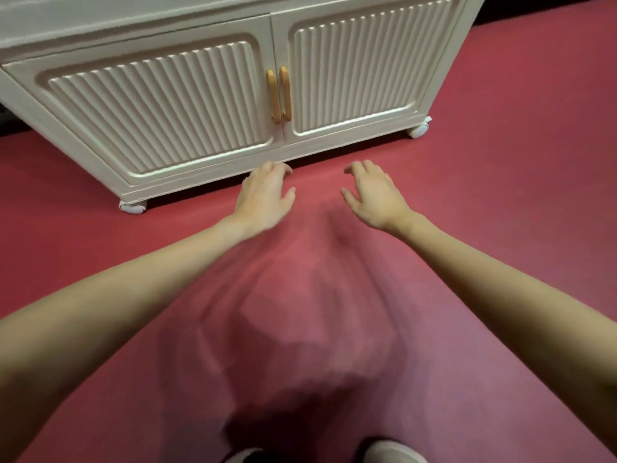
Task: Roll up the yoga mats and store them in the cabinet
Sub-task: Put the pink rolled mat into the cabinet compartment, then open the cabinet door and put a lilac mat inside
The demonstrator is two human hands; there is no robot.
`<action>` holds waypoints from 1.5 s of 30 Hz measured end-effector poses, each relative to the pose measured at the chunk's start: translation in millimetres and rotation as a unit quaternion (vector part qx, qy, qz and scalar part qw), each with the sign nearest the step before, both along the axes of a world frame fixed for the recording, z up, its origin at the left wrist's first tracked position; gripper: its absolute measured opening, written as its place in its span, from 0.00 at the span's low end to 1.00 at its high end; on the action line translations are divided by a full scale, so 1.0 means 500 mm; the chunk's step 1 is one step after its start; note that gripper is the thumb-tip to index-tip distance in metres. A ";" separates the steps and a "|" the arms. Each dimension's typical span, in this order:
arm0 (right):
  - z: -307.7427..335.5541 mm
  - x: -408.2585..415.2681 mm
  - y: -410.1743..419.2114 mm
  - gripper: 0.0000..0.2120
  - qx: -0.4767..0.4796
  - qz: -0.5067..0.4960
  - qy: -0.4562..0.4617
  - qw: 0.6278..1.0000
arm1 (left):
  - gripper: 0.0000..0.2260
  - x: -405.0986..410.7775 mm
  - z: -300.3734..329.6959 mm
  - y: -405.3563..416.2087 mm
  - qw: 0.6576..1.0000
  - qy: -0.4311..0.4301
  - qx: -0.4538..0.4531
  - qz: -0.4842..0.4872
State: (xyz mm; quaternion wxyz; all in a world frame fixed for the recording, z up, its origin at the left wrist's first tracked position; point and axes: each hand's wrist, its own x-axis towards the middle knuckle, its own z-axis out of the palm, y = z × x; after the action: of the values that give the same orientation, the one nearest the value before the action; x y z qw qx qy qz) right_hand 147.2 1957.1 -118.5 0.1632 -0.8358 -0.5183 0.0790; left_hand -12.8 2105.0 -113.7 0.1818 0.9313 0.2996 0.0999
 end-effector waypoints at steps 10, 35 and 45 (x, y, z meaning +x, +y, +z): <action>0.056 0.044 -0.470 0.21 -0.091 -0.252 -0.002 0.963 | 0.16 0.266 0.042 -0.376 0.959 0.020 -0.026 -0.281; 0.100 -0.476 -1.595 0.22 -0.171 -0.707 0.051 0.684 | 0.15 0.150 0.087 -1.595 0.665 0.111 -0.058 -0.736; 0.069 -0.825 -1.911 0.19 -0.123 -0.870 0.042 0.476 | 0.14 -0.130 0.013 -1.934 0.535 0.173 -0.030 -0.827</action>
State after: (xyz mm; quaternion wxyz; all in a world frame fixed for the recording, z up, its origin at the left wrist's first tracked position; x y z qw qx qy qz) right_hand -265.2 1001.8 -83.8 0.0657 -0.8652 0.4971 -0.0059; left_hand -77.7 1138.1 -107.0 0.1557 0.7575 -0.5751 -0.2669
